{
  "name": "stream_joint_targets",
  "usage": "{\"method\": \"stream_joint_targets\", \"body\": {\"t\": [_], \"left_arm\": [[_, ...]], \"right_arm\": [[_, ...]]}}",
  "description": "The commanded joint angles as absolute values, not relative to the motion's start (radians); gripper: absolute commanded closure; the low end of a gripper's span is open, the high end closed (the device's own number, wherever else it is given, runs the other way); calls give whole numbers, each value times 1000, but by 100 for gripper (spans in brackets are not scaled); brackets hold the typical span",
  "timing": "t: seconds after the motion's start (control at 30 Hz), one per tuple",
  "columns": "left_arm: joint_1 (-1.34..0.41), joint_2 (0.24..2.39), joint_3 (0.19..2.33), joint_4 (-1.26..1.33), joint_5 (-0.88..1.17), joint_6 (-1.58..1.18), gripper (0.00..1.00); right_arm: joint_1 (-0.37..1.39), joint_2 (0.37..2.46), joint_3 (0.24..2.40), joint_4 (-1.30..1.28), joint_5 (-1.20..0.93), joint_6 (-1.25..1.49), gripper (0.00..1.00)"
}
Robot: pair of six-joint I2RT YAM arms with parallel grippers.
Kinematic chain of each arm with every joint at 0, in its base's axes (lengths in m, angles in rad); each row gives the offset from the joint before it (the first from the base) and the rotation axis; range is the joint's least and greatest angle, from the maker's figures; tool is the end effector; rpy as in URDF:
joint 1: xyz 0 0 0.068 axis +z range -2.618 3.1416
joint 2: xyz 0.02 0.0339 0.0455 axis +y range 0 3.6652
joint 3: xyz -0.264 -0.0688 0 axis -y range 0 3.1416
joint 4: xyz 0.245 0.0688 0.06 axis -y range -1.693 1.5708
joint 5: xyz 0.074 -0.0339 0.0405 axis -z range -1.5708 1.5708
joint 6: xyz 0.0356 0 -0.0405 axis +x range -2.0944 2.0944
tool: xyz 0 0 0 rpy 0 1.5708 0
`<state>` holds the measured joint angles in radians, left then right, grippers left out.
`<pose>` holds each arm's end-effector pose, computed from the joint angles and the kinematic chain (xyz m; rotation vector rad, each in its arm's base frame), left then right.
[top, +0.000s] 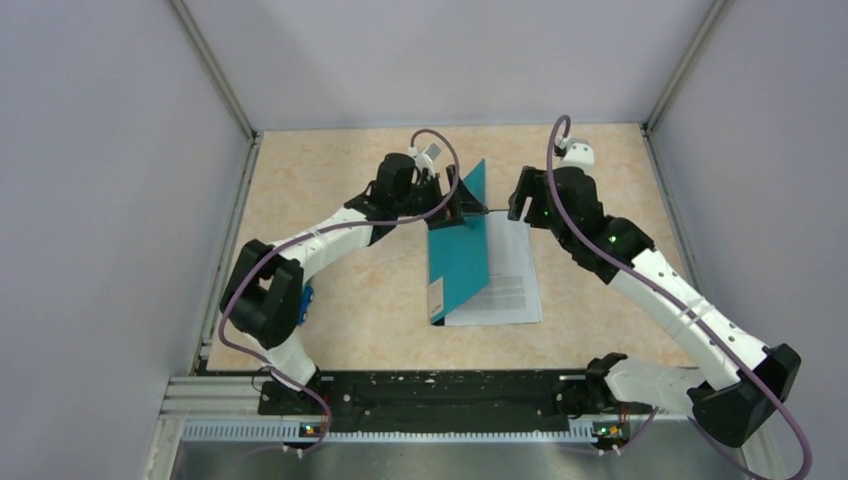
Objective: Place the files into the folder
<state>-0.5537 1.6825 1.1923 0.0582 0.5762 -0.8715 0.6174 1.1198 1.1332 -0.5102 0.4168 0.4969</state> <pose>0.3199 -0.2206 0.2700 0.0644 2.2548 -1.4245 0.2063 0.1288 0.3636 0.1320 2.0282 0.2729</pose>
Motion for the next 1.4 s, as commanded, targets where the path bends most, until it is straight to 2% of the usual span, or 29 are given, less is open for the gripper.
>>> {"method": "stream_joint_targets", "body": {"t": [0.0,0.2,0.43,0.8,0.97,1.17,1.37], "left_arm": [[-562,1752,1206,164,578,-905,2],[-584,1844,1188,269,608,-943,2],[-586,1877,1197,183,547,-890,2],[-576,1630,1174,-105,285,-690,1],[-545,1483,1120,-200,132,-713,1],[-540,1326,1066,-299,-78,-602,2],[-539,1228,1065,-397,-173,-501,2]], "right_arm": [[592,1078,1151,-536,456,471,27],[580,1083,1131,-540,434,466,23],[571,1112,1104,-532,388,466,21],[563,1156,1039,-449,349,476,2],[562,1183,1023,-402,345,495,1],[560,1207,987,-327,356,535,1],[559,1223,973,-273,335,535,1]]}}
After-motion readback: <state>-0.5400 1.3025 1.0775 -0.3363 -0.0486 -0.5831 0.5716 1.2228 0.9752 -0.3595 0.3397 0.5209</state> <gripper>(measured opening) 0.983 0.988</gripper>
